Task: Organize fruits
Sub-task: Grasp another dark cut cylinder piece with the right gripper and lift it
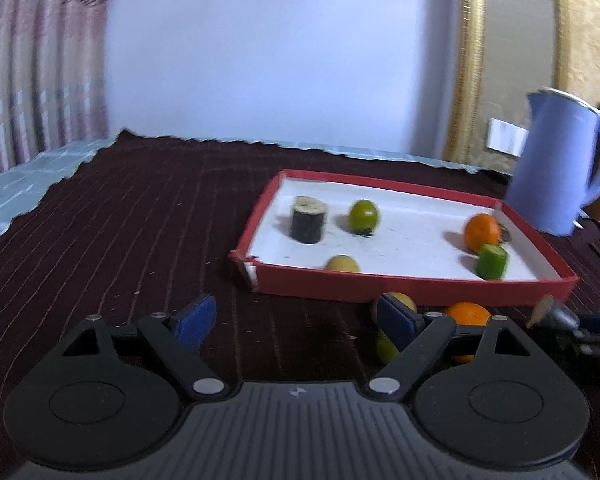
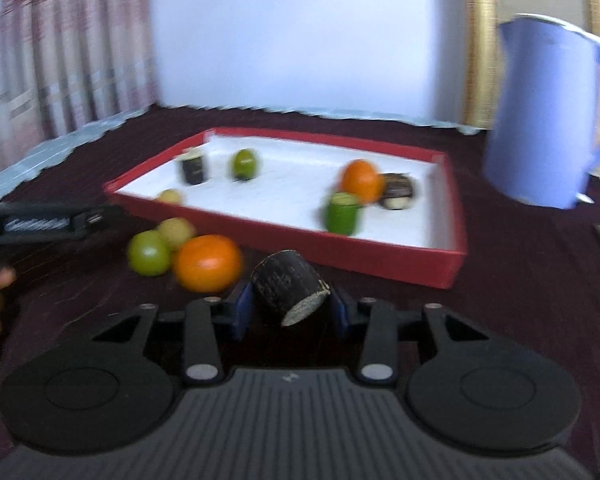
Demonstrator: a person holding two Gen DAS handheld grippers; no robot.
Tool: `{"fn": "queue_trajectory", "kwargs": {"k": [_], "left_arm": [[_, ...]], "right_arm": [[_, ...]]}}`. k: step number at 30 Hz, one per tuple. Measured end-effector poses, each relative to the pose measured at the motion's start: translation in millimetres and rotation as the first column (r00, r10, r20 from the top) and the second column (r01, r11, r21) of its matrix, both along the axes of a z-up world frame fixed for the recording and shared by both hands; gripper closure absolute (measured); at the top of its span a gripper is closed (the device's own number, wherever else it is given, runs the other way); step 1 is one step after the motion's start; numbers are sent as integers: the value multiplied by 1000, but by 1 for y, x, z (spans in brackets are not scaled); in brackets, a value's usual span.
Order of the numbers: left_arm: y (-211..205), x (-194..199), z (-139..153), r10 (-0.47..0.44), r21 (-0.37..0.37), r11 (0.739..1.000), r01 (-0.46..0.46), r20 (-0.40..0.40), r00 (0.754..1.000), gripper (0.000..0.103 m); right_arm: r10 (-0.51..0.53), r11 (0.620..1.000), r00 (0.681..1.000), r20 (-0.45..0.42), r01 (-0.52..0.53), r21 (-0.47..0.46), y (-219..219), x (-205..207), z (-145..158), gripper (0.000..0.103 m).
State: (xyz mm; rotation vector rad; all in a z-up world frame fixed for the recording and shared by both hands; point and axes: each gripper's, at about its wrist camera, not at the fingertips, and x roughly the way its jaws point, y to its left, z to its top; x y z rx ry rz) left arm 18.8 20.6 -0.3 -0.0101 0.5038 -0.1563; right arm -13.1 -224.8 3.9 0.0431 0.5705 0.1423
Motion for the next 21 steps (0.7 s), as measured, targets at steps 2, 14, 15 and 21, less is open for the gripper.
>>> {"fn": "queue_trajectory", "kwargs": {"k": [2, 14, 15, 21], "left_arm": [[-6, -3, 0, -28, 29, 999, 28, 13, 1000, 15], [-29, -10, -4, -129, 121, 984, 129, -5, 992, 15], [-30, -9, -4, -129, 126, 984, 129, -10, 992, 15], [-50, 0, -10, -142, 232, 960, 156, -78, 987, 15]], "right_arm": [[-39, 998, 999, -17, 40, 39, -10, 2, -6, 64], [-34, 984, 999, -23, 37, 173, -30, 3, -10, 64], [-32, 984, 999, -23, 35, 177, -30, 4, -10, 64], [-24, 988, 999, -22, 27, 150, -26, 4, -9, 64]]}}
